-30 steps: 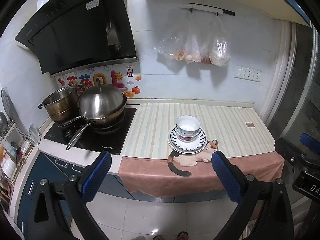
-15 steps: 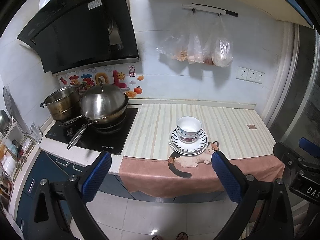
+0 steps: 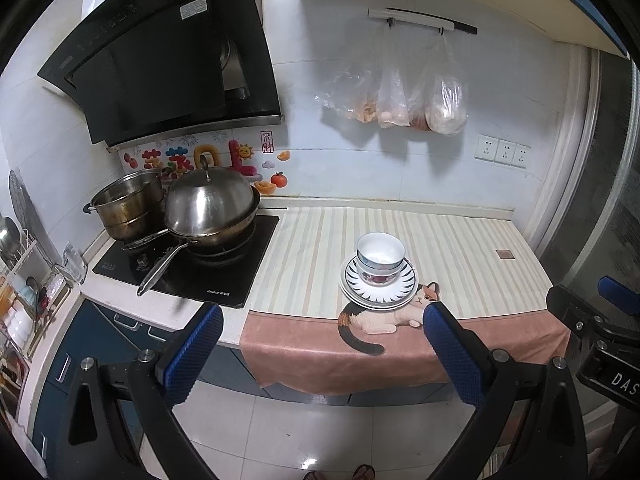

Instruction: Organize plates and bowls

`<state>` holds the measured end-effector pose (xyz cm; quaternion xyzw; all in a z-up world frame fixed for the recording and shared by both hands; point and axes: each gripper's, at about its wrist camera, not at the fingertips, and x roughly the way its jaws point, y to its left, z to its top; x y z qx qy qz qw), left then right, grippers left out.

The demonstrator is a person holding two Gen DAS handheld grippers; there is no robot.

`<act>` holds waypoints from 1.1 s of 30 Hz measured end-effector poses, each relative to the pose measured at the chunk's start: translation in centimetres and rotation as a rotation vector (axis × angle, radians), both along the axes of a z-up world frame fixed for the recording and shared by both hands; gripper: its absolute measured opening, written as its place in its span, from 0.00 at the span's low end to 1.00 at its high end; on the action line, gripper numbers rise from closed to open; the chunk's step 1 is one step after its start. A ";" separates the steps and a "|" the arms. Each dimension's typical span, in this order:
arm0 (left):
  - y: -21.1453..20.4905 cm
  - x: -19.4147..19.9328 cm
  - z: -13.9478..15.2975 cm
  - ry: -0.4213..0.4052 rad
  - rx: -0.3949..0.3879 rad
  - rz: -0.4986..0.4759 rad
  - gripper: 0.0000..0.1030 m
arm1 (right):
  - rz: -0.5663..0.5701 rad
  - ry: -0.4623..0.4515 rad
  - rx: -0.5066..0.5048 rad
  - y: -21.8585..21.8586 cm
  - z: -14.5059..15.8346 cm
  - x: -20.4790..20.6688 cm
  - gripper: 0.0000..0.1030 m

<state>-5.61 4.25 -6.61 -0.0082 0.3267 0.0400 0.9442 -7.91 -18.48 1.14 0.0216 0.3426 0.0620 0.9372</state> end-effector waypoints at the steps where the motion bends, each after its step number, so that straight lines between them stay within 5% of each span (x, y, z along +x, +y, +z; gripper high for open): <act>1: 0.0 0.0 0.0 0.000 -0.001 -0.001 1.00 | 0.000 0.001 -0.002 0.0 0.0 0.0 0.99; 33: -1.2 -0.8 0.5 -0.012 0.000 -0.003 1.00 | -0.002 -0.007 -0.008 -1.0 -0.3 -0.3 0.99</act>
